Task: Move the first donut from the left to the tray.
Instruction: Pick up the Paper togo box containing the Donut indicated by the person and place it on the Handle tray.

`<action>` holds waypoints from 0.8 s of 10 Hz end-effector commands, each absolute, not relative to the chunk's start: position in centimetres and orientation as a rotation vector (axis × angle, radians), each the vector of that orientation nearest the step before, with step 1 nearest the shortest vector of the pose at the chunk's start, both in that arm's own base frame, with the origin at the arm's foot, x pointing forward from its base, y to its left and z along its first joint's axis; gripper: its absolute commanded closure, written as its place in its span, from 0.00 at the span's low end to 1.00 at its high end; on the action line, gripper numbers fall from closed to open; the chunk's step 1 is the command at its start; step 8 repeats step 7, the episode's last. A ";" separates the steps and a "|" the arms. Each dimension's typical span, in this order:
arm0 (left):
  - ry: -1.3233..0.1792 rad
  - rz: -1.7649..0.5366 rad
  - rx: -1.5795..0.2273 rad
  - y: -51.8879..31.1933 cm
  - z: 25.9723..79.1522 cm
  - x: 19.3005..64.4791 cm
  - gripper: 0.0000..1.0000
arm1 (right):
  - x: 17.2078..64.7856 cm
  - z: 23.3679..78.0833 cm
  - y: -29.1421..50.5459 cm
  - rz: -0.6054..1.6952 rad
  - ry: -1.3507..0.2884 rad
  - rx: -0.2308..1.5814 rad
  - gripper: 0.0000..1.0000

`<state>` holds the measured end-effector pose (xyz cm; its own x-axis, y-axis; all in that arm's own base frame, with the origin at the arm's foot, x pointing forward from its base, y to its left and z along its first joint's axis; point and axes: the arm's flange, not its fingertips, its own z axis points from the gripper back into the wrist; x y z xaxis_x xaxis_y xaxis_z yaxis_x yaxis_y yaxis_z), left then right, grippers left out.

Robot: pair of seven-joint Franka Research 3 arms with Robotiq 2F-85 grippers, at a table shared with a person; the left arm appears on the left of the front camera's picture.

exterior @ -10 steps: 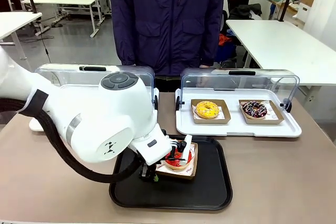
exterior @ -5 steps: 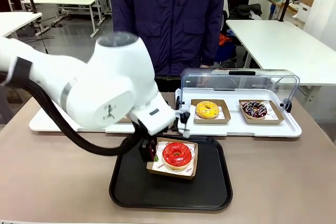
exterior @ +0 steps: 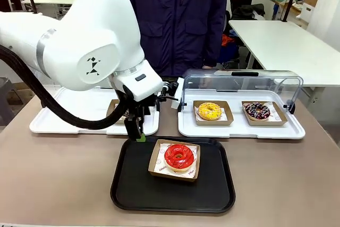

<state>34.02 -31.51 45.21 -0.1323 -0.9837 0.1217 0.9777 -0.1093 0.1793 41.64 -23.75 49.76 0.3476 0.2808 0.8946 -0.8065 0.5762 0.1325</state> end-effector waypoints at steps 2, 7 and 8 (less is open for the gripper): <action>-0.264 -1.689 0.035 -32.3 44.6 33.4 0.00 | 41.6 50.0 -23.6 0.775 -0.986 0.641 0.00; -0.264 -1.689 0.035 -32.3 44.6 33.4 0.00 | 41.6 50.0 -23.6 0.775 -0.986 0.641 0.00; -0.264 -1.689 0.035 -32.3 44.6 33.4 0.00 | 41.6 50.0 -23.6 0.775 -0.986 0.641 0.00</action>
